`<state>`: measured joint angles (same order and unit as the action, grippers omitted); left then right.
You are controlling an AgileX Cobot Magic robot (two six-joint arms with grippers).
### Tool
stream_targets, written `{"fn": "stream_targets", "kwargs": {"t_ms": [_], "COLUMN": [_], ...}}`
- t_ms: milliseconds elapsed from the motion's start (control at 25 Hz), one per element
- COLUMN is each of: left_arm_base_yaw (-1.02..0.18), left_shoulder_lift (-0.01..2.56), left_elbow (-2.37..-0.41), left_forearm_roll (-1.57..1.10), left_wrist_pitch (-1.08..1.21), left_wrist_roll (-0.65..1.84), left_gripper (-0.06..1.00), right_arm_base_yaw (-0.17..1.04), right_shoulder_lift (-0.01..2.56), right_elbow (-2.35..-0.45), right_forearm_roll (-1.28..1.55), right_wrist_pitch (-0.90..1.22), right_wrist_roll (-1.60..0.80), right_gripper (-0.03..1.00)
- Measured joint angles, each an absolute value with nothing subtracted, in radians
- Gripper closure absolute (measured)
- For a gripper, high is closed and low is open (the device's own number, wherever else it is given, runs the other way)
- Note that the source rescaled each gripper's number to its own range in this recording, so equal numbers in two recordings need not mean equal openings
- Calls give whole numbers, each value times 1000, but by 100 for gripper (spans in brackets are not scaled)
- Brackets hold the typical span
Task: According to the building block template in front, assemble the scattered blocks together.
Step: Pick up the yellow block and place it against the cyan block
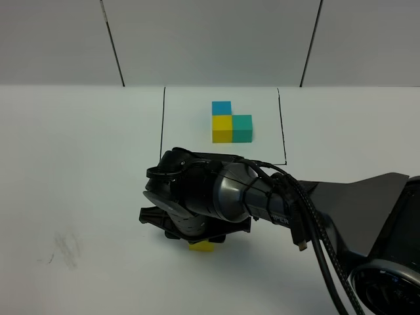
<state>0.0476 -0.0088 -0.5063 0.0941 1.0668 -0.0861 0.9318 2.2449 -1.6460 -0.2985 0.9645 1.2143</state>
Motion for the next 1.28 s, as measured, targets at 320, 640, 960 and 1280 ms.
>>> {"fn": "stream_targets", "kwargs": {"t_ms": [320, 640, 960, 1280], "left_arm_base_yaw": [48, 48, 48, 48], "left_shoulder_lift": [-9, -9, -9, -9], "left_elbow": [-506, -506, -506, -506], "left_forearm_roll": [94, 94, 94, 94], "left_wrist_pitch": [1067, 1067, 1067, 1067], "left_wrist_roll": [-86, -86, -86, -86], "left_gripper": [36, 36, 36, 36], "right_arm_base_yaw": [932, 932, 932, 930], "right_shoulder_lift": [2245, 2245, 2245, 2245], "right_elbow": [-1646, -1646, -1646, -1646], "right_forearm_roll": [-319, -319, -319, -319], "right_wrist_pitch": [963, 965, 966, 965], "right_wrist_roll": [1195, 1195, 1193, 1169], "right_gripper": [75, 75, 75, 75]}}
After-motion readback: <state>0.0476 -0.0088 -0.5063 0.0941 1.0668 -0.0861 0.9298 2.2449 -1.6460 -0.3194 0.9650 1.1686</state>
